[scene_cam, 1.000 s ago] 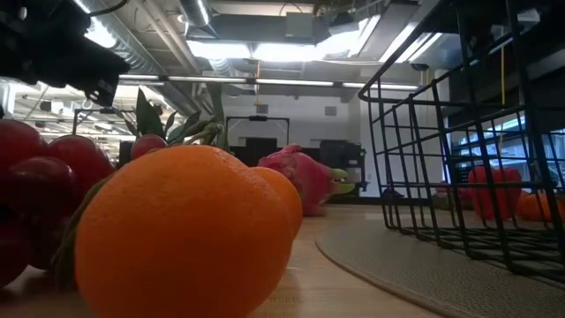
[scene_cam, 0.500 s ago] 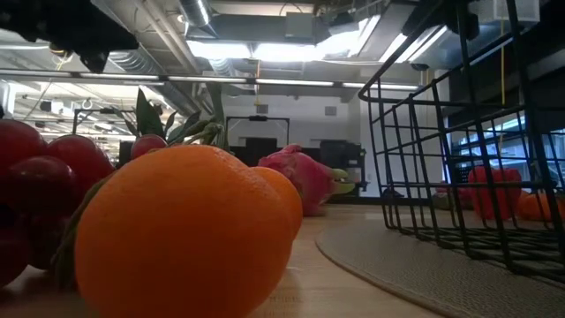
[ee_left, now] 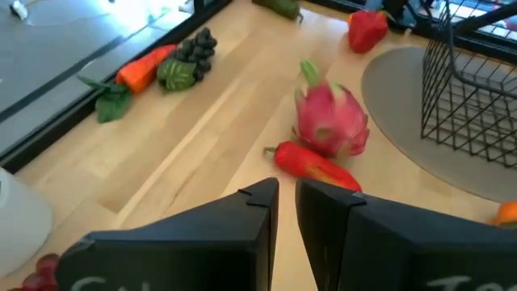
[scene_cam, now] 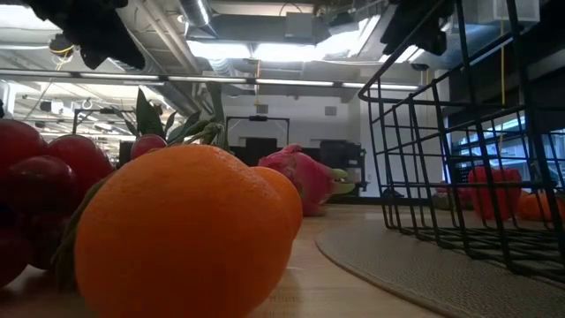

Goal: Build produce basket
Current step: Put the dragon fruit into the wire basket

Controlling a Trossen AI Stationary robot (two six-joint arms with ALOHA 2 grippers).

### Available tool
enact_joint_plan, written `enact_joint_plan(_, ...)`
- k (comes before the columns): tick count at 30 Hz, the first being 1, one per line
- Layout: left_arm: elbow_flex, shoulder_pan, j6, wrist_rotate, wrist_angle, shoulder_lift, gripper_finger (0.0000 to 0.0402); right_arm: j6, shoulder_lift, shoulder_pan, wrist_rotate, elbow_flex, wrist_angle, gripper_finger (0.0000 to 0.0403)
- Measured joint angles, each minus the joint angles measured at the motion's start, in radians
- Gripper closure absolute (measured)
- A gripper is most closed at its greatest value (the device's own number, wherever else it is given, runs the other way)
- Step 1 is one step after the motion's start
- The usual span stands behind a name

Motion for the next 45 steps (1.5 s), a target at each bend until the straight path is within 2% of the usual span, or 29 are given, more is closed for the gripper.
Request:
enact_joint_plan(5,0.015,0.022,-0.002,0.041,0.003,0.024,0.0365,-0.365,0.052,0.000,-0.019,0.000,0.030,0.0280)
enact_joint_plan(10,0.015,0.034,-0.004,0.063,0.002,0.024,0.0365,-0.545,0.136,-0.004,-0.019,0.000,0.048,0.0279)
enact_joint_plan(19,0.015,0.034,-0.004,0.063,0.003,0.024,0.0365,-0.743,0.335,-0.032,-0.018,0.000,0.160,0.0279)
enact_joint_plan(26,0.015,0.034,-0.004,0.063,0.003,0.024,0.0365,-0.805,0.455,-0.066,-0.018,0.000,0.198,0.0279)
enact_joint_plan(34,0.015,0.034,-0.005,0.062,0.003,0.024,0.0365,-0.955,0.547,-0.077,-0.017,0.000,0.218,0.0279)
enact_joint_plan(38,0.015,0.034,-0.005,0.062,0.003,0.024,0.0365,-1.005,0.577,-0.077,0.023,0.000,0.226,0.0279)
enact_joint_plan(45,0.015,0.034,-0.005,0.062,0.003,0.024,0.0365,-1.025,0.616,-0.078,0.035,0.000,0.228,0.0279)
